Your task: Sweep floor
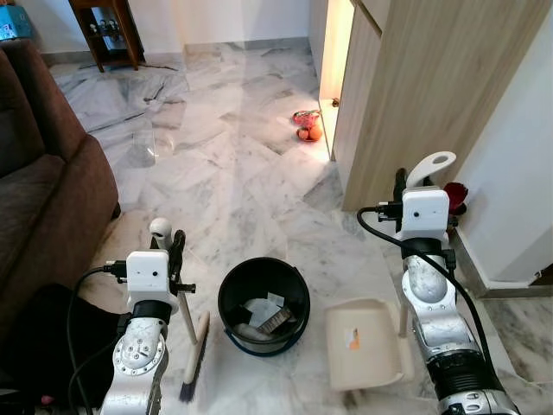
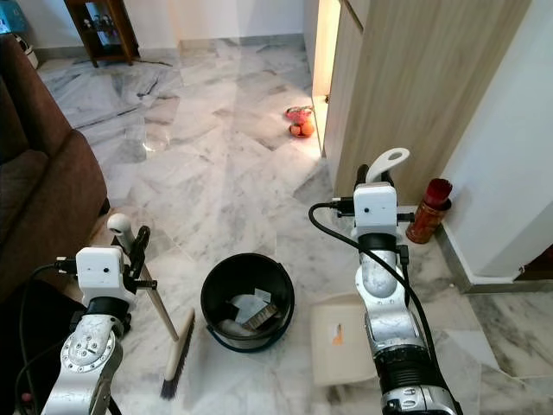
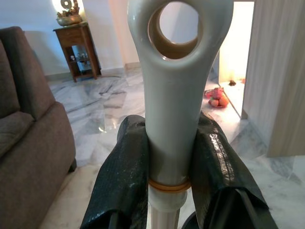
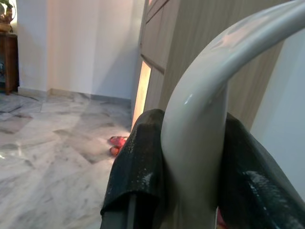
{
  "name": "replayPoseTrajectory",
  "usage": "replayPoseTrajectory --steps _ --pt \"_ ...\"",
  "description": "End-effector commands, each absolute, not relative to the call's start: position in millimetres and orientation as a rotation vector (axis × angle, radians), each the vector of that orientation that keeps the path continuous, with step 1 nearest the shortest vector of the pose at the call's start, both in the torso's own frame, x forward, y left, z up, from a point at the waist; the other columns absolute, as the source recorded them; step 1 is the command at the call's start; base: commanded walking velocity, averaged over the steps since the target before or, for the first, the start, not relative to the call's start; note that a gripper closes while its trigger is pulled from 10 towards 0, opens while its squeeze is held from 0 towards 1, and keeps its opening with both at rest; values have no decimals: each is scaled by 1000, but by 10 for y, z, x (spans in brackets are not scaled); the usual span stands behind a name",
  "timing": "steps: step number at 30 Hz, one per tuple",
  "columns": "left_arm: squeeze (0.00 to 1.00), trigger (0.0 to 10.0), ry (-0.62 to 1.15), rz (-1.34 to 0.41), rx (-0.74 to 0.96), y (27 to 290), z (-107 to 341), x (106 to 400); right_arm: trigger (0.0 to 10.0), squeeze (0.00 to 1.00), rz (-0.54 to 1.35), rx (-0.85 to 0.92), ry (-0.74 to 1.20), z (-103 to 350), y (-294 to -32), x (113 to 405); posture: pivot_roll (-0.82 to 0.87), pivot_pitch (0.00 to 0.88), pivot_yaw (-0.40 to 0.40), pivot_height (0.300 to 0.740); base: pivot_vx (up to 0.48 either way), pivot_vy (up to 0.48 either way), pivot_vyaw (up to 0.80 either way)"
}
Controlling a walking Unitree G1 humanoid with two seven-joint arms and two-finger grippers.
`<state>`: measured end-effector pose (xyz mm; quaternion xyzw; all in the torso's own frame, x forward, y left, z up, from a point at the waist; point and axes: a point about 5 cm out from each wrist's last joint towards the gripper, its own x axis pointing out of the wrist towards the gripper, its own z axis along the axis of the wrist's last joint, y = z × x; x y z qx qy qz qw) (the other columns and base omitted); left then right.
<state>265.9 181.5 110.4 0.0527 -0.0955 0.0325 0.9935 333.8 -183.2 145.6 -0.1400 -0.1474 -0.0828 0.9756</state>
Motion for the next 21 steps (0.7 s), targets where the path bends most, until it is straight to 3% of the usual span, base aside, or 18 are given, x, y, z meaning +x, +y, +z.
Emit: replayPoseTrajectory --steps 1,10,21 --pt "0 10000 -252 72 107 1844 1218 2632 10000 0 -169 -241 -333 1514 -1833 3359 97 83 55 740 0 0 0" --pt "0 10000 -252 87 98 1889 1211 2622 10000 0 -185 -153 -322 1470 -1951 3356 97 68 55 740 0 0 0" --pt "0 10000 -259 111 103 1935 1230 2638 10000 0 -184 -177 -330 1469 -2091 3297 63 100 57 740 0 0 0"
